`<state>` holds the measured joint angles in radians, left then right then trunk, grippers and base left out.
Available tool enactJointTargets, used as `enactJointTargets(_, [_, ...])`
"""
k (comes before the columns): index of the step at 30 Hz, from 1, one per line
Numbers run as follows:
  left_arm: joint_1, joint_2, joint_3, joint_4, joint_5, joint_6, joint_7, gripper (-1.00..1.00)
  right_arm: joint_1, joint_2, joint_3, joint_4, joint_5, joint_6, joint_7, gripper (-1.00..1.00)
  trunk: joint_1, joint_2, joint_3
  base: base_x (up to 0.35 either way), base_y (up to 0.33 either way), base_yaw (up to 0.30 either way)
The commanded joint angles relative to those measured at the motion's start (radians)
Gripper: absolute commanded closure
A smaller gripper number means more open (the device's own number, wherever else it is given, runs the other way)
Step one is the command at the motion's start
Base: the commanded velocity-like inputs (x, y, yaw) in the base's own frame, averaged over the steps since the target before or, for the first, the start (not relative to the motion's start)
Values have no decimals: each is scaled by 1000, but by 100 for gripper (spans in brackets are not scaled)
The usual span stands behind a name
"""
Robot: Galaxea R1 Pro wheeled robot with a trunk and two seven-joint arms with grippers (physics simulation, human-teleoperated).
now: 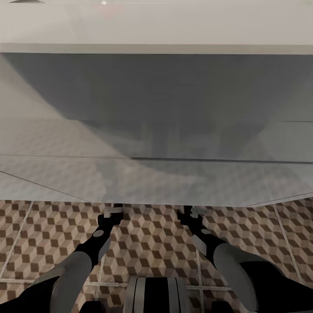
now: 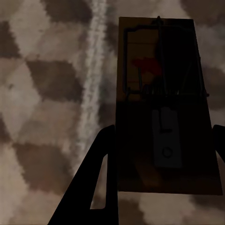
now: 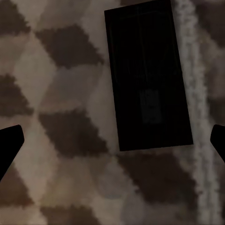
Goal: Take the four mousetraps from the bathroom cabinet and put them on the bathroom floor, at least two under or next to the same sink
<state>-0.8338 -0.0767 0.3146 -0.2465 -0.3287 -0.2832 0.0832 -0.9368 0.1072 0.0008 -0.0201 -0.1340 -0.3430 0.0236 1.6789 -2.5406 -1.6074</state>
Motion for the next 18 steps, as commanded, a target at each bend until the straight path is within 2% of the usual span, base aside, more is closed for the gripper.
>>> enactJointTargets(1, [-1, -1, 4, 1, -12, -4, 7, 100, -1, 0, 1, 1, -9, -4, 2, -100, 0, 0, 0, 0, 0, 0])
enactJointTargets(18, [1, 4, 13, 29, 2, -4, 7, 100, -1, 0, -3, 1, -9, -4, 2, -100, 0, 0, 0, 0, 0, 0])
